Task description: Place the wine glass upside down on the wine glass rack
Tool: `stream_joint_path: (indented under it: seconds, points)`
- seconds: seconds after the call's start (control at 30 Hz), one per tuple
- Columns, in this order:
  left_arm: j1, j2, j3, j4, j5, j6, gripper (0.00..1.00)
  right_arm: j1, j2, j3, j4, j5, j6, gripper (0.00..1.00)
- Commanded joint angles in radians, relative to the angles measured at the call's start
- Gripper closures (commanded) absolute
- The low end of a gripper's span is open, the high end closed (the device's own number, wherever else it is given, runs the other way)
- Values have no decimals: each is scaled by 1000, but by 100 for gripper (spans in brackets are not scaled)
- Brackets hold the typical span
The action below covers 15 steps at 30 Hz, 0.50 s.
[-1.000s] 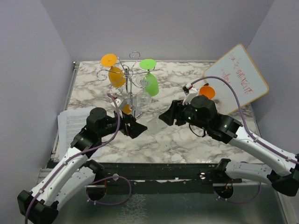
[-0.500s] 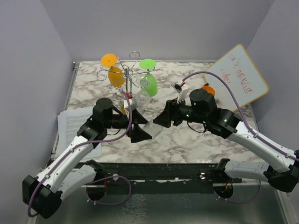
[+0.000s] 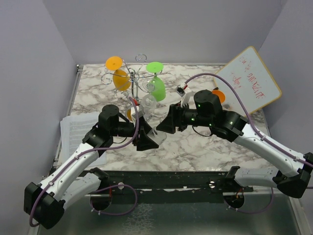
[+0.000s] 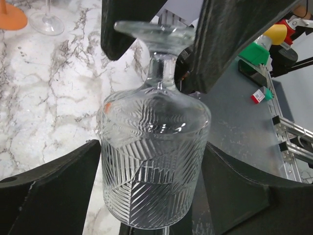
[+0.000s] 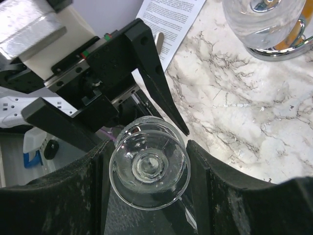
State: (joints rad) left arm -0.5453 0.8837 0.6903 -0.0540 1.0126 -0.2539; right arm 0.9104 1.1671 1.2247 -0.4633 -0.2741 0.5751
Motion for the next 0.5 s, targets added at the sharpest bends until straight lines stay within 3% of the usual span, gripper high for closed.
stream_joint_path:
  seconds: [0.0, 0.13, 0.2, 0.4, 0.47]
  points:
    - [-5, 7, -26, 21, 2, -14, 19, 2, -12, 52, 68, -36, -3, 99]
    - [-5, 16, -21, 13, -2, -7, 16, 1, -14, 61, 65, -26, -10, 99]
    - [-5, 19, -12, 13, 12, -1, 32, 2, -14, 60, 65, -29, -11, 99]
    - [-6, 5, -24, 49, 4, -1, 99, 2, -12, 44, 85, -26, 3, 96]
    - [-7, -11, -35, 76, -32, -13, 100, 2, -12, 46, 82, -6, 4, 90]
